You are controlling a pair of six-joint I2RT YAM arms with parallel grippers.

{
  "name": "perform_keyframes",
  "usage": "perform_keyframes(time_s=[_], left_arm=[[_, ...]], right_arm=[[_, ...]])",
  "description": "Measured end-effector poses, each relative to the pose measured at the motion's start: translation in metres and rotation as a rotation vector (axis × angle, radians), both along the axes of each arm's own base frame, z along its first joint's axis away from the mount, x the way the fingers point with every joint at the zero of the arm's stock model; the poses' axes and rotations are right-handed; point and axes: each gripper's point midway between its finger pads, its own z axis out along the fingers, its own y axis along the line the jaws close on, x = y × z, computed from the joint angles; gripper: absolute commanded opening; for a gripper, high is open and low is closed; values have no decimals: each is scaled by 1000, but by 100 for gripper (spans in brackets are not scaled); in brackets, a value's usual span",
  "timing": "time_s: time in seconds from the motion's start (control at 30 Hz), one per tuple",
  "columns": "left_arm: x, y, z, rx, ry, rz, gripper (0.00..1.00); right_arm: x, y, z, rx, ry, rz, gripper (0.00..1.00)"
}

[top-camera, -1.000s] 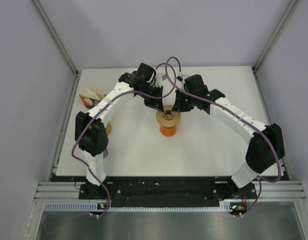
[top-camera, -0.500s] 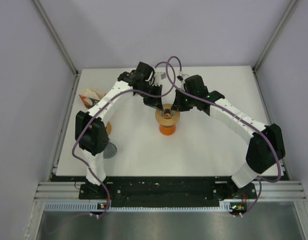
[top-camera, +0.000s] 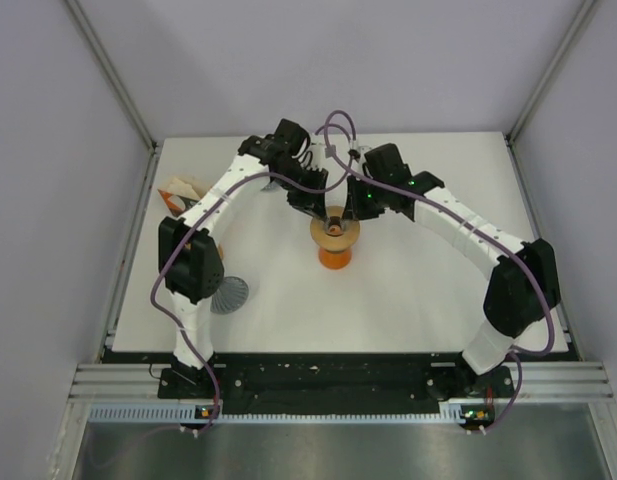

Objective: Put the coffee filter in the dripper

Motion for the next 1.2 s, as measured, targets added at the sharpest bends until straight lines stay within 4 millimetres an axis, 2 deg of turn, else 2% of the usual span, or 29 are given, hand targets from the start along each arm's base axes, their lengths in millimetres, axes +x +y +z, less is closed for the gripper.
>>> perform_keyframes(time_s=[0.53,0.63,0.87,1.07,1.2], left_arm=[[4,6,0,4,2,-29,48],[7,9,5,-8,-5,-28,54],[17,17,15,-64,-9,-13,55],[28,30,23,-103,-7,20,56],[46,60,25,-86,-32,96,56]], right_arm=[[-15,-4,-6,-40,66,53,34],[-17,-5,-6,-51,72,61,34],[-17,-6,-6,-55,71,65,29],[-14,-4,-1,-51,53,67,33],[-16,-6,-1,-63,54,75,42]])
